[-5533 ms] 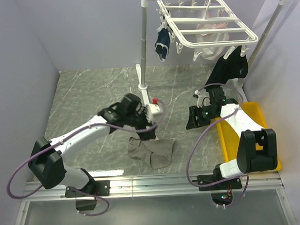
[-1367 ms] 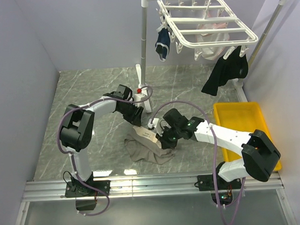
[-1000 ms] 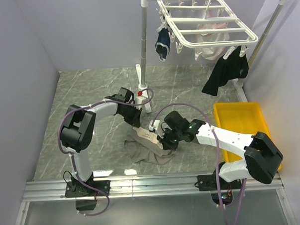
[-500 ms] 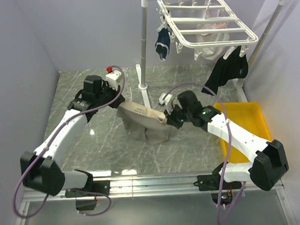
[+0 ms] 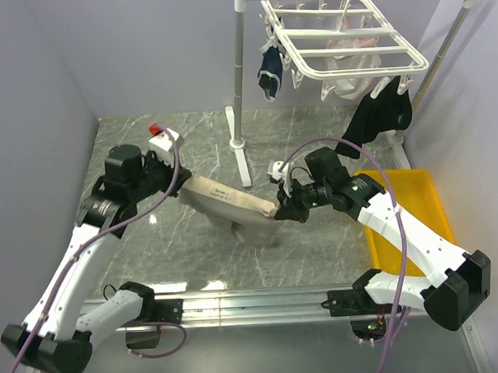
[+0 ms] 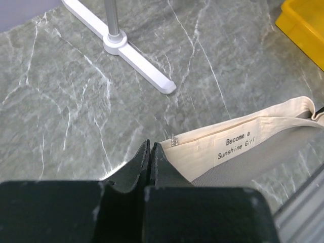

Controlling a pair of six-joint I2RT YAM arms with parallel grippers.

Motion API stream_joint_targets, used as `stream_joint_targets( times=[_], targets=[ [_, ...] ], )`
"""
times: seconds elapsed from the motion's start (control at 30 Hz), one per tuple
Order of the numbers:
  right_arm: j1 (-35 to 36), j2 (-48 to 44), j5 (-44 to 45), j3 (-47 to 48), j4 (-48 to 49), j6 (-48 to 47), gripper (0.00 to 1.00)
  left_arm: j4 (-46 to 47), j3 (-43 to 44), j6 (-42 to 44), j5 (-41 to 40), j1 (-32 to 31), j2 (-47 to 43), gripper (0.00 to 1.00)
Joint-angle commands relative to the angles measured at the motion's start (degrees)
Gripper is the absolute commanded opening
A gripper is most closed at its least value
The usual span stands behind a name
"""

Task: Clip the underwear to the hanger

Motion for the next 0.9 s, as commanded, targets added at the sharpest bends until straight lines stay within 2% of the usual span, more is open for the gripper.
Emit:
stream_joint_targets(
  times=[0.0,0.13,0.27,0.3,0.43,0.53,0.63,0.67,0.73,0.77,0.8,0.87],
  targets=[
    [0.83,-1.45,-10.69,-0.43,-4.81,-2.52,0.00,-7.80,1.05,0.63,-1.96,-0.02,-3.44,0.00],
    [1.00,2.68,-10.79,-3.77,2.04,6.25,0.00,-9.92,-3.42,0.11,-5.64,-1.52,-1.78,0.00],
    [0.74,10.93,-7.19,-7.03,9.06,12.68,0.01,-6.68,-5.72,-5.76,-10.29,-5.46,6.19,0.00],
    [0.57,12.08,-6.14,-7.56,10.13,14.78,0.01,-5.27,-6.16,-6.83,-16.05,-8.08,7.53,0.00],
    [-1.19,18.32,-2.53,-7.83,13.82,17.69,0.05,2.64,-7.92,-9.91,-28.64,-13.73,14.12,0.00],
    [-4.00,23.77,-2.00,-5.20,13.48,19.02,0.09,7.03,-7.57,-12.98,-33.93,-16.02,20.00,0.00],
    [-6.99,25.97,0.54,-3.44,13.21,20.60,0.20,10.03,-7.57,-16.66,-34.92,-17.69,22.91,0.01],
    [-8.30,26.33,2.64,-2.99,12.95,21.13,0.26,10.82,-7.74,-17.12,-34.40,-17.86,23.27,0.00],
    [-9.45,26.77,5.37,-2.12,12.60,22.80,0.32,12.58,-8.09,-18.69,-32.82,-18.04,23.97,0.01],
    [-9.80,26.77,6.43,-2.02,12.51,23.24,0.47,13.10,-8.27,-19.05,-32.20,-17.96,24.06,0.06],
    [-10.16,26.69,8.61,-1.85,12.25,23.85,0.53,13.46,-8.53,-19.31,-31.67,-18.04,24.07,0.08],
    [-10.25,26.60,10.38,-1.32,11.11,24.03,0.54,13.90,-8.80,-20.02,-28.87,-17.96,23.72,0.18]
  ],
)
